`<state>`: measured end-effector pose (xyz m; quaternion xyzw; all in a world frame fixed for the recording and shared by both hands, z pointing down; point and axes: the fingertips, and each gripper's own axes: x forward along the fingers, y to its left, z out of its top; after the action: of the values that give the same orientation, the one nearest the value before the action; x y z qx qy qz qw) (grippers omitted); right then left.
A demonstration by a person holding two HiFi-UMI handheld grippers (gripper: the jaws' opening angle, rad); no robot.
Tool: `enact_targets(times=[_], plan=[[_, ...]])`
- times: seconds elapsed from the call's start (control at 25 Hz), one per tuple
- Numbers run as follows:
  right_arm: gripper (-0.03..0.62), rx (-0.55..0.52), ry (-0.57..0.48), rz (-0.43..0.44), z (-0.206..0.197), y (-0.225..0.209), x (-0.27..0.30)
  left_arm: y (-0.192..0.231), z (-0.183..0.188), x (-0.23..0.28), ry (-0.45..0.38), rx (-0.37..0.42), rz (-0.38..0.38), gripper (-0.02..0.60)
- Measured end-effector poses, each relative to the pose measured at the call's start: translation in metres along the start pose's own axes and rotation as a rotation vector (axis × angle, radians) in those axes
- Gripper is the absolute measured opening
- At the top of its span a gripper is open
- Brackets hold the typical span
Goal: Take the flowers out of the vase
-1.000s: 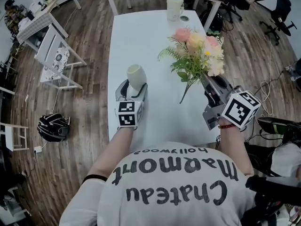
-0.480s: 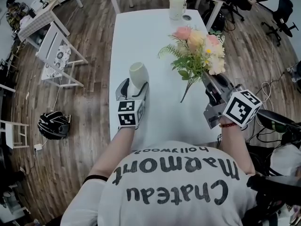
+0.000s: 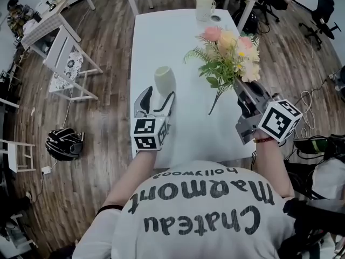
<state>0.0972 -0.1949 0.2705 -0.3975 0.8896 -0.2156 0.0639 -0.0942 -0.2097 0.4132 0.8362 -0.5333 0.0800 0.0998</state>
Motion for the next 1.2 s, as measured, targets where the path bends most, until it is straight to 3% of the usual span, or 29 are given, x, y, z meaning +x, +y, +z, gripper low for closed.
enact_targets(times=[0.32,0.64,0.8,1.2], plan=[[0.035,0.008,-0.035,-0.018,0.006,0.017,-0.009,-0.029,0.063,-0.027,-0.13,0.048,-0.107,0.247],[0.035,-0.002,-0.044,0.026,-0.012,0.038,-0.017,-0.051,0.071,-0.056,-0.176,0.019,-0.17,0.006],[0.035,0.007,-0.025,0.051,-0.01,0.036,-0.03,-0.078,0.076,-0.059,-0.181,0.01,-0.186,0.003],[0.035,0.048,0.029,0.113,-0.027,0.019,-0.083,-0.148,0.04,-0.075,-0.115,-0.024,-0.164,0.003]])
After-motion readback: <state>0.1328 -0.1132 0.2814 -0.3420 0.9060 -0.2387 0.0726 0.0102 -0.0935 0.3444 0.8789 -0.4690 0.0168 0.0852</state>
